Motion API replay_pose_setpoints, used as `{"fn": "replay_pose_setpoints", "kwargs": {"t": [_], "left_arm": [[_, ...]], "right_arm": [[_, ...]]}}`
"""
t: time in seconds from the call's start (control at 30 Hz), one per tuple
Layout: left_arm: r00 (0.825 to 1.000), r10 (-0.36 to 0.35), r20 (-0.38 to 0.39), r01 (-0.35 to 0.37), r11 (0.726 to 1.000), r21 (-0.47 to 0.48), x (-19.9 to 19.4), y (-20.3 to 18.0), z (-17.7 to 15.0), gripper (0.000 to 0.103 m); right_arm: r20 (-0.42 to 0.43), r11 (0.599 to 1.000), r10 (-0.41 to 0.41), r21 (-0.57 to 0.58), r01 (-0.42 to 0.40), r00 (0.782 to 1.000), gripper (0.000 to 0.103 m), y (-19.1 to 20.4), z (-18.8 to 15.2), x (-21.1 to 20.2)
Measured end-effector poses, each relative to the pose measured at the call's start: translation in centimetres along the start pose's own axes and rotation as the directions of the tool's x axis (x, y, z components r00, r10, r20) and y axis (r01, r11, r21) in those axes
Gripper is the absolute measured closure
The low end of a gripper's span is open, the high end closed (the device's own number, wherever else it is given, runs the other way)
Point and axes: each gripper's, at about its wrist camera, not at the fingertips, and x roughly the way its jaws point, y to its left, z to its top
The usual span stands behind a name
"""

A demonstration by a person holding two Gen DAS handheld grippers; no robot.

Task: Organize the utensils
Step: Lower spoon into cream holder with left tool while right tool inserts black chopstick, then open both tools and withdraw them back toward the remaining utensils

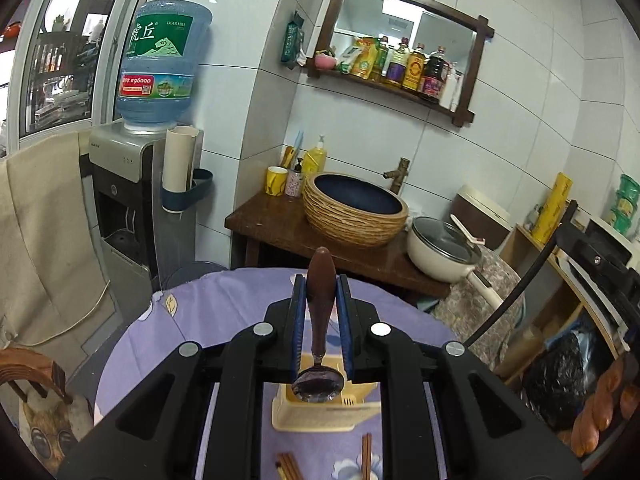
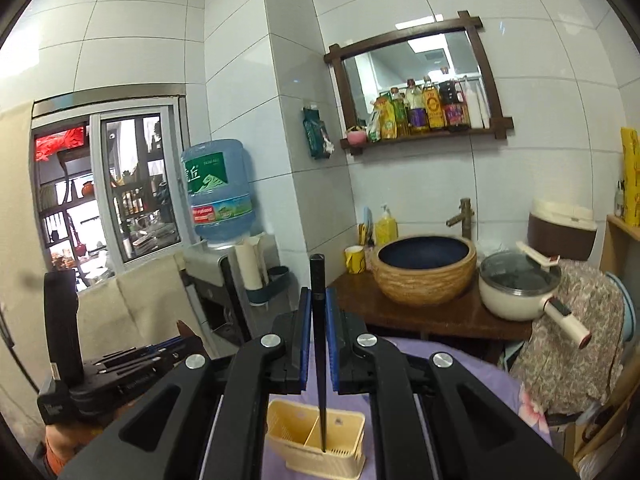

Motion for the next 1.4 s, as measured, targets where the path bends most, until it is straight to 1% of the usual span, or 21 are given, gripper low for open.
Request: {"fn": "replay_pose_setpoints", "kwargs": {"t": [0.07,0.13,0.2,0.3,0.47,0.57,0.73,0.83,0.97,1.03,1.13,1.17,1.2,1.23,1.27,1.3,1.37,1.4], "left_arm": [[1.000,0.013,-0.009,-0.013,1.000,0.000,1.7,-0.4,-0.1,0.087],[0.999,0.020,-0.040,-0.020,1.000,-0.007,3.8,-0.4,-1.0,0.087],[0.997,0.024,-0.072,-0.025,1.000,-0.008,5.6,-0.3,-2.3,0.087],[0.992,0.054,-0.110,-0.054,0.999,0.006,8.0,-0.1,-4.6,0.087],[0.982,0.074,-0.174,-0.072,0.997,0.015,10.4,0.5,-7.6,0.087],[0.977,0.083,-0.199,-0.079,0.996,0.027,11.3,0.6,-9.0,0.087],[0.969,0.099,-0.228,-0.091,0.995,0.044,12.5,0.7,-10.4,0.087],[0.966,0.096,-0.241,-0.089,0.995,0.039,13.0,0.8,-10.8,0.087],[0.963,0.103,-0.247,-0.093,0.994,0.053,13.4,0.6,-11.1,0.087],[0.962,0.098,-0.253,-0.089,0.995,0.045,13.6,0.7,-11.2,0.087],[0.968,0.075,-0.238,-0.070,0.997,0.030,13.3,0.8,-11.0,0.087],[0.970,0.067,-0.232,-0.062,0.998,0.030,12.9,0.8,-10.9,0.085],[0.973,0.057,-0.225,-0.052,0.998,0.030,12.5,0.7,-10.8,0.077],[0.976,0.046,-0.214,-0.041,0.999,0.028,11.9,0.7,-10.7,0.070],[0.980,0.038,-0.198,-0.033,0.999,0.024,11.2,0.7,-10.7,0.053],[0.984,0.031,-0.174,-0.028,0.999,0.020,10.3,0.8,-10.6,0.038],[0.992,0.029,-0.126,-0.026,0.999,0.022,8.4,1.1,-10.8,0.029],[0.992,0.032,-0.118,-0.029,0.999,0.026,7.7,1.4,-11.0,0.026]], "right_arm": [[-0.014,1.000,-0.008,0.006,0.008,1.000,0.095,-0.1,-0.7,1.4],[-0.041,1.000,-0.021,0.013,0.021,0.999,0.096,-0.4,-2.1,3.0],[-0.076,0.999,-0.030,0.019,0.031,0.997,0.096,-0.8,-4.1,4.6],[-0.129,0.999,-0.033,0.032,0.038,0.991,0.096,-1.3,-6.4,6.2],[-0.195,0.998,-0.036,0.034,0.044,0.980,0.096,-1.7,-9.2,7.9],[-0.220,0.998,-0.029,0.041,0.039,0.975,0.096,-1.9,-10.0,8.4],[-0.215,0.998,-0.035,0.046,0.046,0.976,0.096,-2.3,-10.1,8.7],[-0.215,0.997,-0.040,0.050,0.052,0.976,0.096,-2.5,-10.1,8.8],[-0.210,0.997,-0.061,0.038,0.070,0.976,0.095,-2.8,-10.3,8.9],[-0.212,0.997,-0.058,0.042,0.069,0.976,0.095,-2.8,-10.2,8.9],[-0.212,0.997,-0.050,0.052,0.063,0.976,0.095,-3.1,-10.2,8.9],[-0.212,0.997,-0.045,0.054,0.058,0.976,0.093,-3.2,-10.2,8.9],[-0.208,0.997,-0.046,0.054,0.058,0.977,0.085,-3.3,-10.2,8.8],[-0.200,0.996,-0.051,0.055,0.063,0.978,0.081,-3.4,-10.2,8.6],[-0.192,0.996,-0.057,0.055,0.069,0.980,0.069,-3.5,-10.3,8.4],[-0.183,0.996,-0.061,0.056,0.073,0.981,0.063,-3.6,-10.3,8.0],[-0.173,0.996,-0.068,0.048,0.077,0.983,0.061,-3.7,-10.5,7.1],[-0.171,0.996,-0.072,0.040,0.080,0.983,0.059,-3.6,-10.7,6.7]]}}
